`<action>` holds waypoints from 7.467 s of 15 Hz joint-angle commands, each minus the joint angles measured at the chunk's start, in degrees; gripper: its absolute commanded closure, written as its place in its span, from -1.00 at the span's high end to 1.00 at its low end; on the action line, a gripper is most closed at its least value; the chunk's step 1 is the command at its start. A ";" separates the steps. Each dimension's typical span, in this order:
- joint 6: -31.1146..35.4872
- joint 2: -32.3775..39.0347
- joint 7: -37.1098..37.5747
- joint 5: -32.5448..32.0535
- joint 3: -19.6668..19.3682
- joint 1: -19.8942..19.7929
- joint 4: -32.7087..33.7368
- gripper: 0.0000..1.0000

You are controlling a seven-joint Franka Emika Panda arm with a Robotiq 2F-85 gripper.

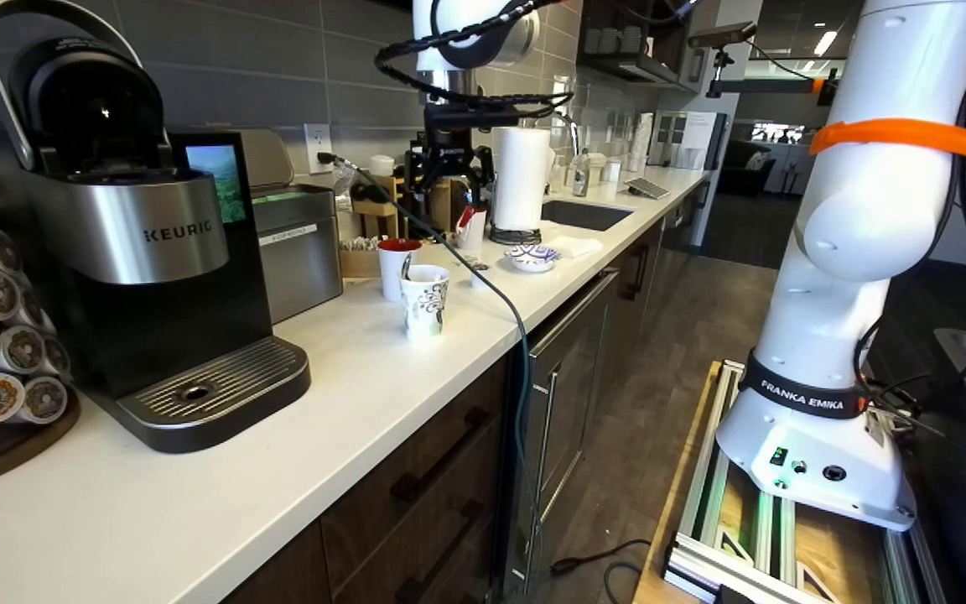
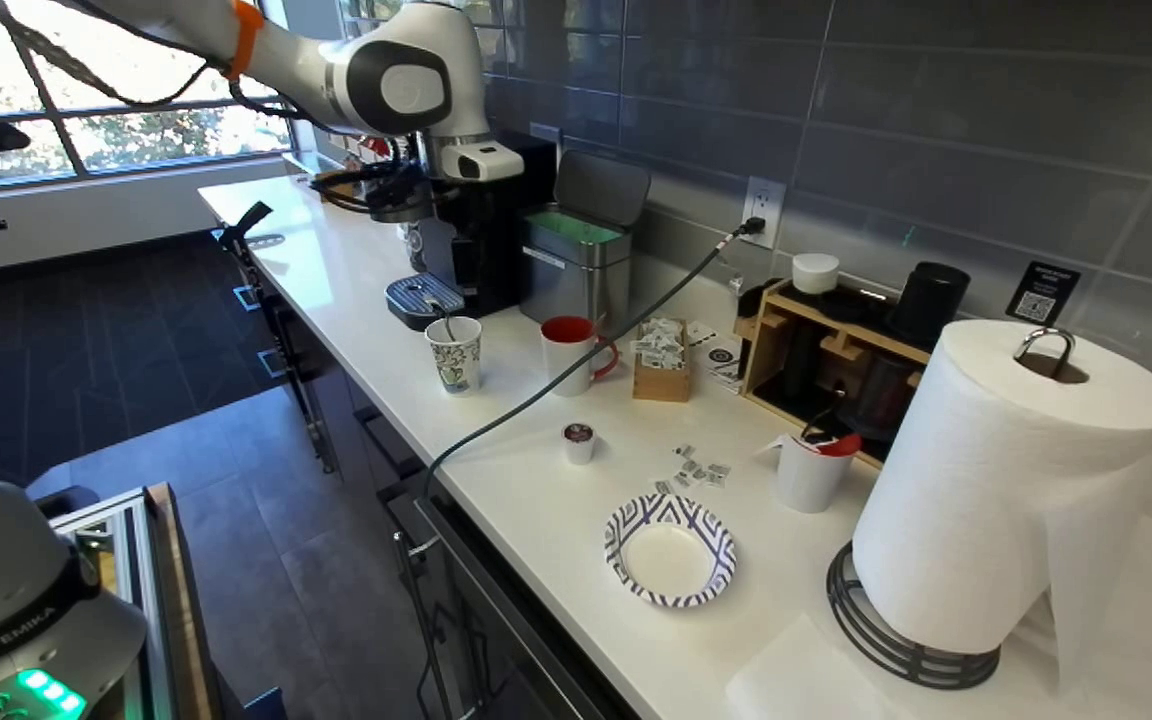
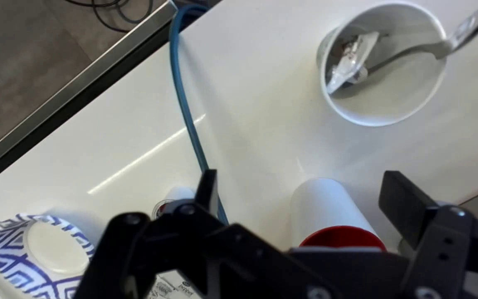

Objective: Put the chopstick in the left cup

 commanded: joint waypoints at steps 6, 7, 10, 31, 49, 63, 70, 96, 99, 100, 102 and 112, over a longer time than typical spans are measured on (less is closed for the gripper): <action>9.25 16.21 -1.13 10.47 -5.80 1.01 14.90 1.00; 9.15 17.42 -2.24 10.54 -6.45 0.99 16.10 1.00; 8.86 19.96 -4.36 10.20 -7.76 1.44 19.07 1.00; 13.46 25.35 -5.61 7.26 -12.41 3.89 23.50 1.00; 12.24 26.30 -1.01 1.70 -14.59 6.69 23.97 -0.98; 10.96 14.22 -12.83 9.02 -11.68 3.29 18.75 -0.98; 14.08 0.77 -17.34 9.45 -10.77 3.05 7.01 -0.98; 34.04 -28.41 -21.89 20.97 -7.93 1.75 -24.58 -0.98; 34.88 -29.54 -24.33 20.83 -7.61 2.26 -25.38 -0.98; 35.11 -29.48 -24.90 20.30 -6.91 2.37 -25.59 -0.98; 35.98 -29.27 -25.04 18.75 -4.89 1.97 -26.30 -0.98; 46.36 -25.14 -22.83 5.80 5.29 -4.07 -28.74 -0.98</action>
